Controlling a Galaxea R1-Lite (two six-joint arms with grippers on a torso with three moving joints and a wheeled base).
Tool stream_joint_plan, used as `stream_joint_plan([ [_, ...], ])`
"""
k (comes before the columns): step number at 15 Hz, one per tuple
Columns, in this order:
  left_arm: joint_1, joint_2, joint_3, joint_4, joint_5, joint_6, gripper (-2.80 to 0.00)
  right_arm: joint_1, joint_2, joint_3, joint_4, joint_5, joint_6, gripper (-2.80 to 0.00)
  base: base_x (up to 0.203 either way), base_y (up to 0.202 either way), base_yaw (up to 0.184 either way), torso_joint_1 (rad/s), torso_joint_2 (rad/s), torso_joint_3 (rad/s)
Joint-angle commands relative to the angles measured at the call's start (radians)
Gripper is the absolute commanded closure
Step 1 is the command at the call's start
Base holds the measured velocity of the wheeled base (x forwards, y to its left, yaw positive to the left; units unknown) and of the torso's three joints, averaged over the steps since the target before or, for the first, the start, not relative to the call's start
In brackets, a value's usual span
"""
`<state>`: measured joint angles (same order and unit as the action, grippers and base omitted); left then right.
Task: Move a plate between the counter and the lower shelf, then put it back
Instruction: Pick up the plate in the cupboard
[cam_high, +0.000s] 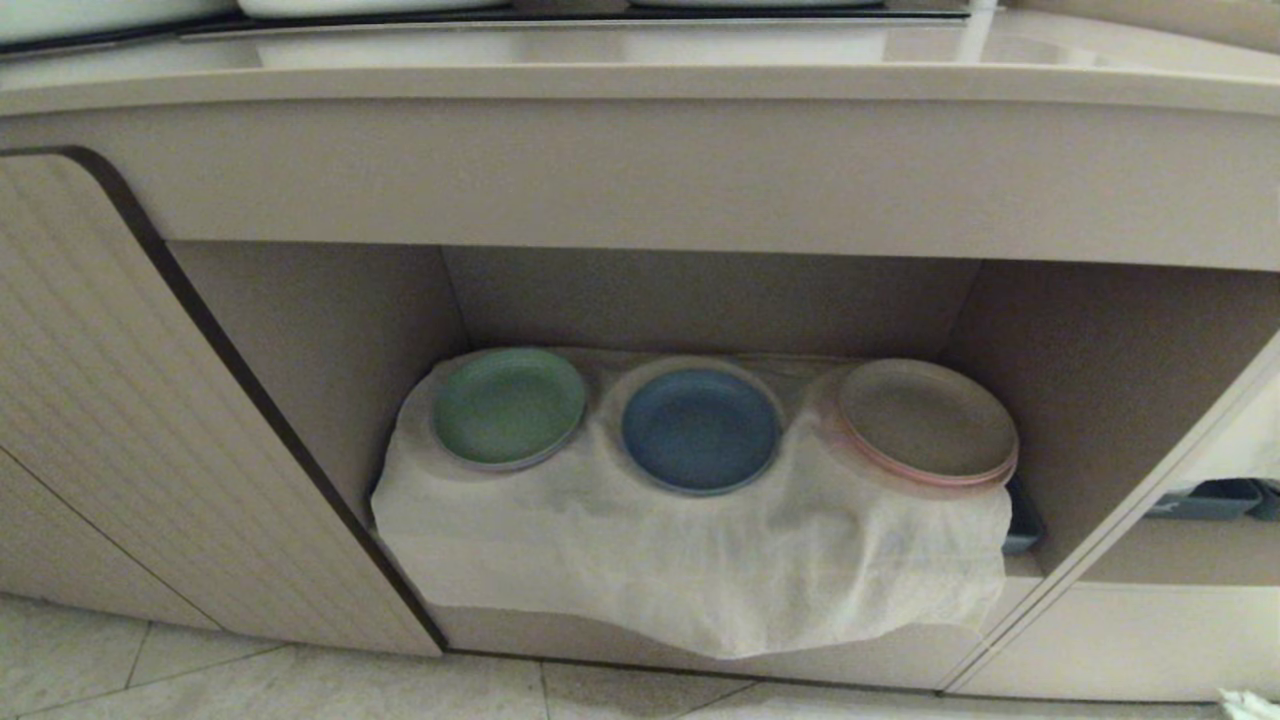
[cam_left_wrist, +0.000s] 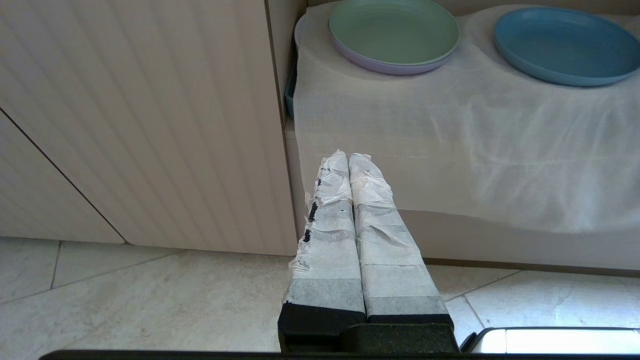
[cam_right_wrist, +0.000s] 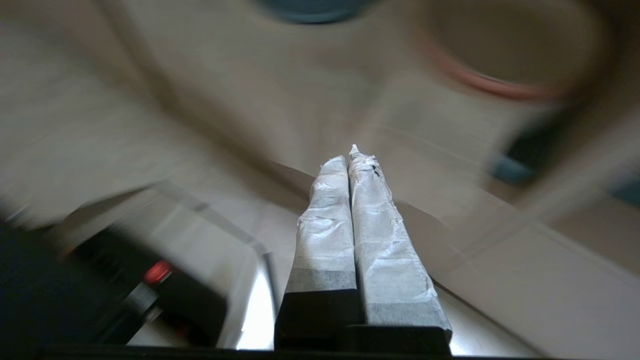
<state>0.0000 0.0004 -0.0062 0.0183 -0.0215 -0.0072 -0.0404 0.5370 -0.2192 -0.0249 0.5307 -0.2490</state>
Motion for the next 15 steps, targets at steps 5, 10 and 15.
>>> stream_joint_plan([
  [5, 0.000, 0.000, 0.000, 0.000, 0.000, 0.000, 0.00, 0.023, 0.393, -0.076, 0.045, 0.248, -0.269, 0.00, 0.000, 0.000, 0.000, 0.000, 0.00, 0.000],
  [10, 0.000, 0.000, 0.000, 0.000, 0.000, 0.000, 0.00, 0.186, 0.620, -0.179, 0.076, 0.208, -0.297, 0.00, 0.000, 0.000, 0.000, 0.000, 0.00, 0.000],
  [15, 0.000, 0.000, 0.000, 0.000, 0.000, 0.000, 0.00, 0.297, 0.847, -0.299, 0.075, 0.149, -0.284, 0.00, 0.000, 0.000, 0.000, 0.000, 0.00, 0.000],
])
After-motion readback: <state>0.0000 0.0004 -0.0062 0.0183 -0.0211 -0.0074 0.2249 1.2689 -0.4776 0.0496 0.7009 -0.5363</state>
